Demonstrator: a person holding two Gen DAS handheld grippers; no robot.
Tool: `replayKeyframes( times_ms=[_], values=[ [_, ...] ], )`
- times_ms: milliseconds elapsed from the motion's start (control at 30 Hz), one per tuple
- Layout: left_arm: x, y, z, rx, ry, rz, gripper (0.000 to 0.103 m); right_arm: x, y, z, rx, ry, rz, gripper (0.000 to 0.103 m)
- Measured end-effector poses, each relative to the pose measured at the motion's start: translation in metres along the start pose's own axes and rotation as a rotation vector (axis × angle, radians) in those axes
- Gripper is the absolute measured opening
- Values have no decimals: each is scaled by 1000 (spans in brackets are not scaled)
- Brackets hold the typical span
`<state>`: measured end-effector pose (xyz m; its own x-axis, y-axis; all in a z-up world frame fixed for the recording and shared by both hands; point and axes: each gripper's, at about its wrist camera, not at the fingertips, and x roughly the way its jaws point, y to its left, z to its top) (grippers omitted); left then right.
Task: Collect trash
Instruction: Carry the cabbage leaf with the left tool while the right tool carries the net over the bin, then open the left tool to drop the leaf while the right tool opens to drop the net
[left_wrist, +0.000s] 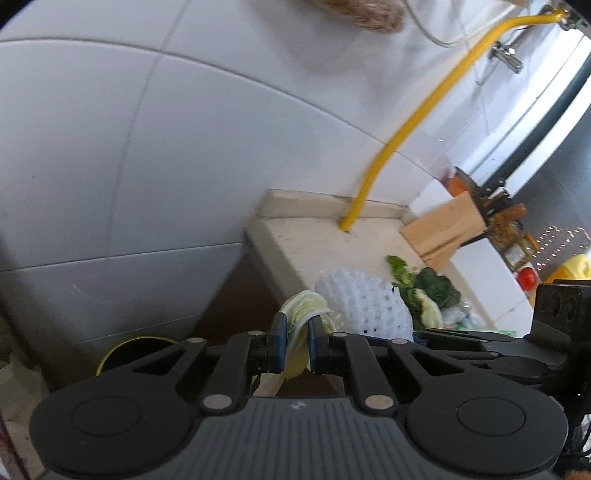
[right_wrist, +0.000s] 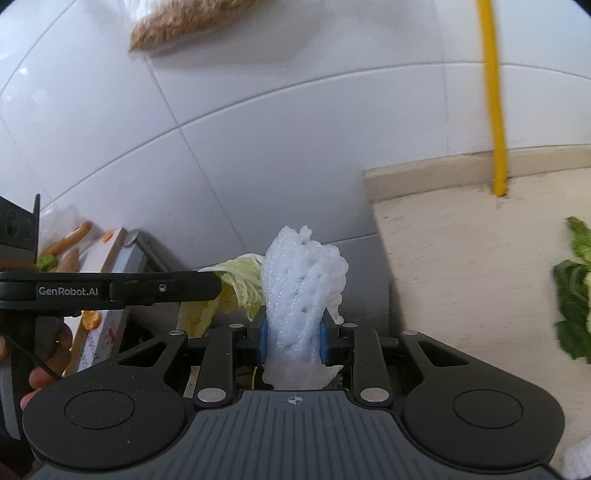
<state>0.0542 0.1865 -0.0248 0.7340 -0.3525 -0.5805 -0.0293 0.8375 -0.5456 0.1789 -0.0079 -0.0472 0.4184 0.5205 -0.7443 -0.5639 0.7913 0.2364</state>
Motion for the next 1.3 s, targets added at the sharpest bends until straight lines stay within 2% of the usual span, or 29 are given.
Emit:
replayKeyframes(
  times_ms=[167,700,1067,1233,1300],
  values=[
    [3,13,-3,-10,5,52,7,20,6,2,0,34,10,32],
    [19,43,-8,-26,58,152,7,78,12,-7,0,154,12,33],
    [36,53,-9,-16,94,201,10,110,10,-11,9,206,-8,46],
    [42,55,-10,-13,104,213,11,125,6,-15,26,234,-18,46],
    [42,57,-10,-17,105,209,11,129,5,-17,31,243,-13,49]
  ],
)
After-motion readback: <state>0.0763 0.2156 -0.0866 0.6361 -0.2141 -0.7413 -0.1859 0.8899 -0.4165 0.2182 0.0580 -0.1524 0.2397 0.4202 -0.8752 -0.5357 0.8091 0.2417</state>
